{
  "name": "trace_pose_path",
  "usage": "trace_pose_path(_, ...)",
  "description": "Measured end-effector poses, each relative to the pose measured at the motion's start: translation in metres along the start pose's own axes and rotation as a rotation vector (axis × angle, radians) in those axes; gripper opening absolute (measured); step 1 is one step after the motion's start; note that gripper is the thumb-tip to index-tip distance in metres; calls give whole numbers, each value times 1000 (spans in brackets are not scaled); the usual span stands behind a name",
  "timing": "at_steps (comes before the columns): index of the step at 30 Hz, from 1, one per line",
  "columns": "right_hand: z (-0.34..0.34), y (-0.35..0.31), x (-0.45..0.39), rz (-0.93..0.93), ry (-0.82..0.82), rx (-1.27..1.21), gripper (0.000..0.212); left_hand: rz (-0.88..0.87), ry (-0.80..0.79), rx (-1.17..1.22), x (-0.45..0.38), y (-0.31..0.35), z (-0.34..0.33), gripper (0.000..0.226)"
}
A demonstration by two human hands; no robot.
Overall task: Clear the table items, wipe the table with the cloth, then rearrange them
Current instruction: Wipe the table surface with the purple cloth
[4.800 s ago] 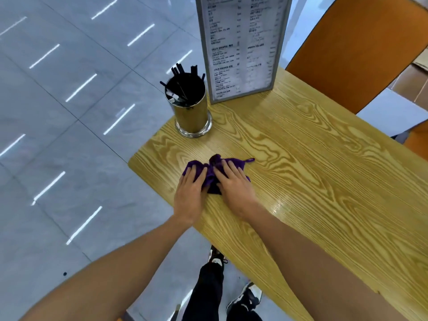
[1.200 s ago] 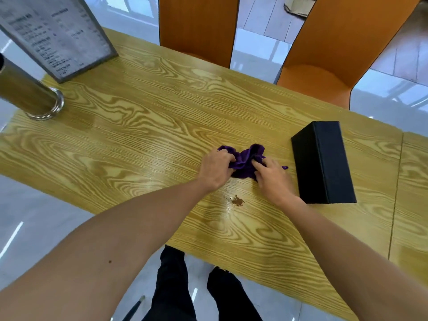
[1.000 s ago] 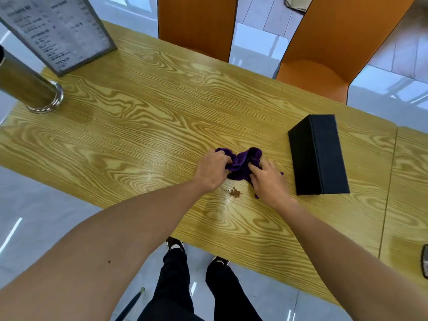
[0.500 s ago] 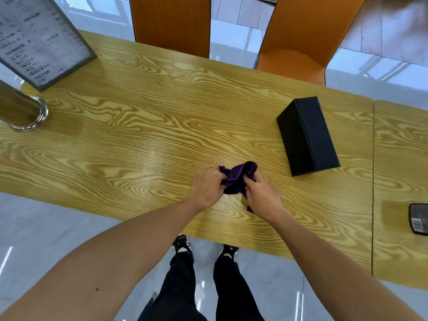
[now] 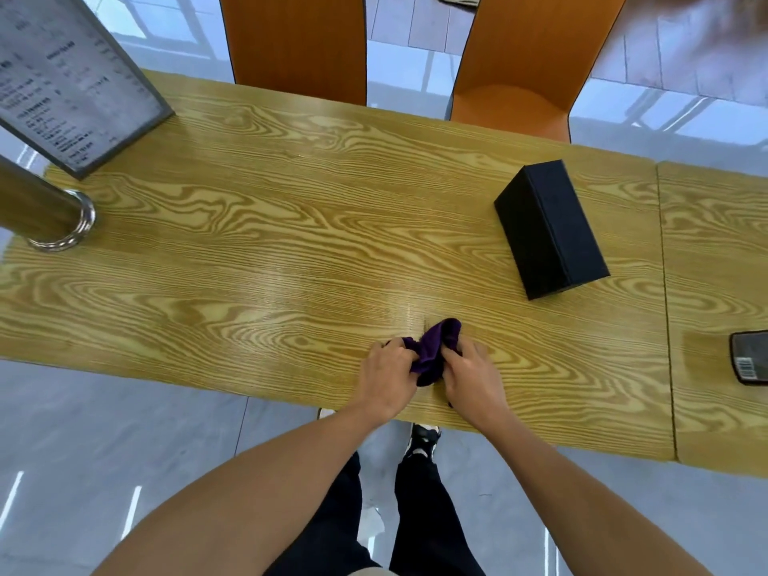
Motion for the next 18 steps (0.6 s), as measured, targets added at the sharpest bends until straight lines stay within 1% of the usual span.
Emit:
trace_pose_path(6, -5, 0, 22, 1, 43, -39, 29, -11, -9, 10, 22, 2, -9, 22)
trace_pose_path(9, -6, 2, 32, -2, 32, -70, 26, -11, -23, 42, 30, 1, -15, 22)
trace_pose_path(11, -3, 6, 34, 0, 10, -103, 26, 32, -27, 144, 33, 0, -13, 22)
trace_pose_path(14, 13, 10, 23, -32, -20, -165, 30, 167, -40, 361, 33, -1, -3, 24)
trace_pose_path(18, 55, -1, -22, -27, -29, -298, 33, 315, 25, 717, 10, 1, 26, 19)
Point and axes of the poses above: each hand's wrist, its own x-axis away from the middle knuckle, its own z-axis out of the back of the hand, y = z × x, the point moved 3 cm from there along -x, towards the middle knuckle, and after that the axes turned 3 degrees about y, right-handed, at the moved point
